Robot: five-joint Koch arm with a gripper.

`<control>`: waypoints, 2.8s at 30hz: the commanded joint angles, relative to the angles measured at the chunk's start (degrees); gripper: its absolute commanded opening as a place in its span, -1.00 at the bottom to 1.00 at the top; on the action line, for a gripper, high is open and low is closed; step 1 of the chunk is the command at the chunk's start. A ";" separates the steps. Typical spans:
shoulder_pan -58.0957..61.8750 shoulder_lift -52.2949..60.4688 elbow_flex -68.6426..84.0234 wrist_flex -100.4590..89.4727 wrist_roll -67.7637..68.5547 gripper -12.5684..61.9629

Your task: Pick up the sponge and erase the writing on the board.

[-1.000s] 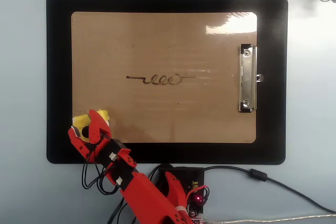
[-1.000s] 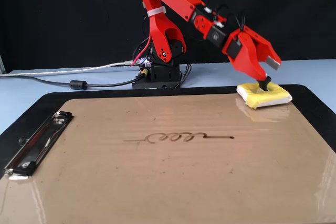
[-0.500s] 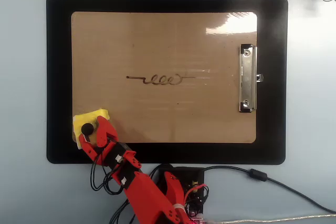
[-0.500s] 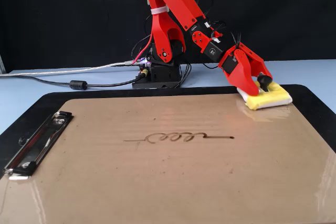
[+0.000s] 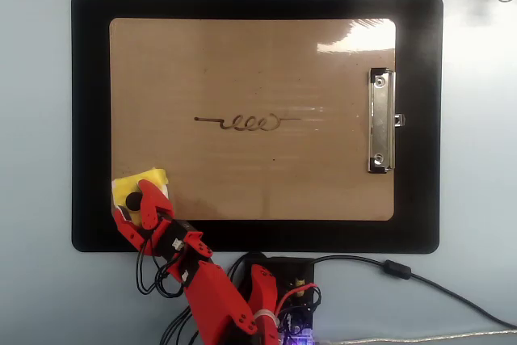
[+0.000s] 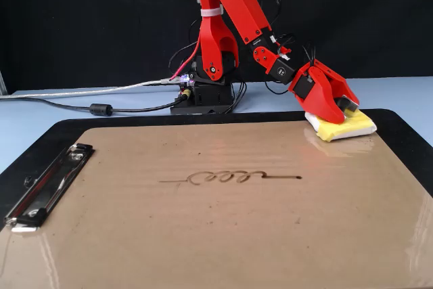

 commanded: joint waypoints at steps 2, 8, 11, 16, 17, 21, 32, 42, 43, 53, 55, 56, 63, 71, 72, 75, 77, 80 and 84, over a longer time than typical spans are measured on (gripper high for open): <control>-0.35 0.70 -0.88 -2.46 0.62 0.16; -0.26 1.49 2.02 -1.76 1.49 -0.11; -0.18 1.41 2.64 -1.76 2.11 -0.13; 0.35 1.49 3.16 -1.76 3.16 -0.48; 0.79 1.41 3.08 -1.76 3.87 -0.56; 2.99 1.41 2.64 -1.93 4.66 -0.78; 19.42 3.78 2.37 -3.08 7.91 -0.87; 41.84 11.60 2.64 -1.23 17.58 -0.87; 43.86 11.43 2.55 -1.32 19.42 -0.87; 61.96 4.92 -3.96 2.64 25.22 -0.87; 65.04 1.93 -7.47 5.10 26.28 -0.87; 67.15 -0.97 -9.93 6.50 26.63 -0.87; 72.95 -12.74 -17.14 7.12 27.33 -0.87; 85.87 -11.43 -13.80 7.29 34.28 -0.87; 86.84 -10.11 -13.27 7.47 34.54 -0.87; 87.10 -9.05 -11.87 7.47 34.28 -0.87; 84.90 -8.61 -9.93 7.29 33.05 -0.87; 75.23 -8.26 -9.14 7.21 30.06 -0.87; 68.99 -8.09 -8.96 7.73 22.15 -0.87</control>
